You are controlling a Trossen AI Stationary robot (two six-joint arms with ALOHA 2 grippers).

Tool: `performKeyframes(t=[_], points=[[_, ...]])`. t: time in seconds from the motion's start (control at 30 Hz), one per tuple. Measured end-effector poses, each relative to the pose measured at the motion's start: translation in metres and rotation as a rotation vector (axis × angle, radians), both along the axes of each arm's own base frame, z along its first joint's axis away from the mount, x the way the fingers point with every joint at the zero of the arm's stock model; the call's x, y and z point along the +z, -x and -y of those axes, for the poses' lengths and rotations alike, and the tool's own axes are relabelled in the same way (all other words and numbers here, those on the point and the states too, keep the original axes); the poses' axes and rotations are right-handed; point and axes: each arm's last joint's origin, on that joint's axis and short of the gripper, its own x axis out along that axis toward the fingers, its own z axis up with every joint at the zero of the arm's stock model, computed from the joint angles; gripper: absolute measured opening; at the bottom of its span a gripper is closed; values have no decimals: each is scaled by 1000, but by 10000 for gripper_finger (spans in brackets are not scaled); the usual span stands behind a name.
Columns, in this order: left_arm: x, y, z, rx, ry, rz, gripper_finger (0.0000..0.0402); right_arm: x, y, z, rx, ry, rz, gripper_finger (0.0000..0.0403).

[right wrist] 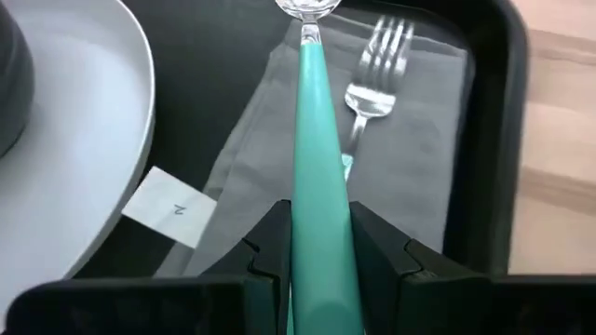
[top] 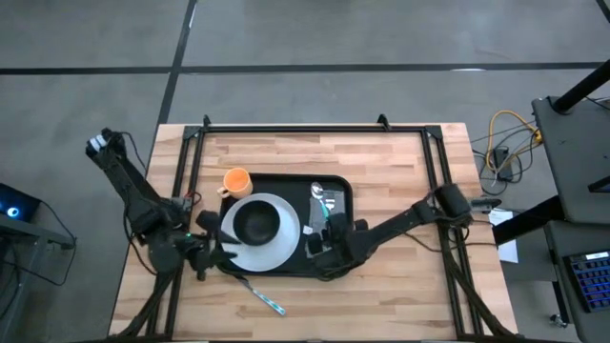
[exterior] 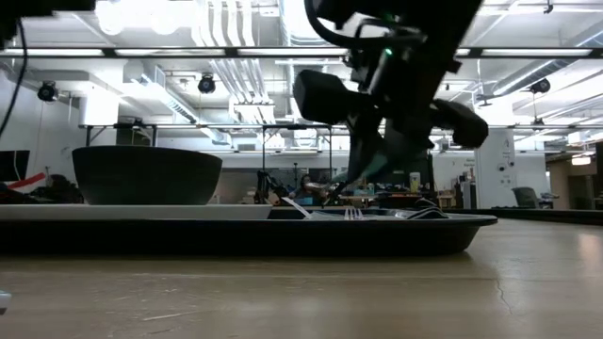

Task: Set up tray
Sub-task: Put the green spoon on the gray napkin to the left of the green fork

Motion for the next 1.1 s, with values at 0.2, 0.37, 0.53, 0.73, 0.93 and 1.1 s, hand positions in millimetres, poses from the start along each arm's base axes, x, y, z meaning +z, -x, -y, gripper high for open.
performKeyframes(t=[0.2, 0.37, 0.53, 0.73, 0.93, 1.1], points=[[-9, 22, 0, -119, 49, 51, 155, 16, -22, -15, -109, 24, -92, 67], [-13, 28, -6, -132, 68, 66, 155, 6, -43, -24, -153, 15, -135, 67], [-18, 32, -9, -150, 76, 67, 155, 1, -52, -29, -188, -6, -134, 67], [-26, 37, -10, -181, 70, 57, 155, 1, -50, -34, -225, -19, -88, 67], [-27, 38, -9, -192, 67, 53, 155, -4, -51, -37, -244, -29, -61, 67], [-27, 38, -9, -192, 66, 53, 155, -7, -53, -40, -239, -42, -40, 67]])
